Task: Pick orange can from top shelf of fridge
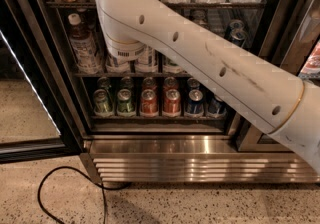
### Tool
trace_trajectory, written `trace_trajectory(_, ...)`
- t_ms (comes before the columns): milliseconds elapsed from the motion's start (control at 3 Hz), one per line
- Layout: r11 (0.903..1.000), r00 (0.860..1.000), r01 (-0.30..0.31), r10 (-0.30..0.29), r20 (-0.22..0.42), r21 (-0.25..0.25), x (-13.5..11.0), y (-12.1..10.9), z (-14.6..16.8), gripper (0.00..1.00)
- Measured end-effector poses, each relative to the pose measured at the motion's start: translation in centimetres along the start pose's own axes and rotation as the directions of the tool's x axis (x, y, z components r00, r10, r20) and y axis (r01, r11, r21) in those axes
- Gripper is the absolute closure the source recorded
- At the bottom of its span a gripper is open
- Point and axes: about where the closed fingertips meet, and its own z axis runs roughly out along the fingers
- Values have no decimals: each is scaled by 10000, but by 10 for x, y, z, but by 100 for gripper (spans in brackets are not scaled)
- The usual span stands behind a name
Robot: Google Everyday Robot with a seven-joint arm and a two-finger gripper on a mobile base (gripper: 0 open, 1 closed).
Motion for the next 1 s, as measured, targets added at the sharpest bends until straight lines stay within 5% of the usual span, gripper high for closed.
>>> trace_trajectory(1000, 9830, 9933, -1127, 1150, 70, -1448, -39, 30, -78, 100)
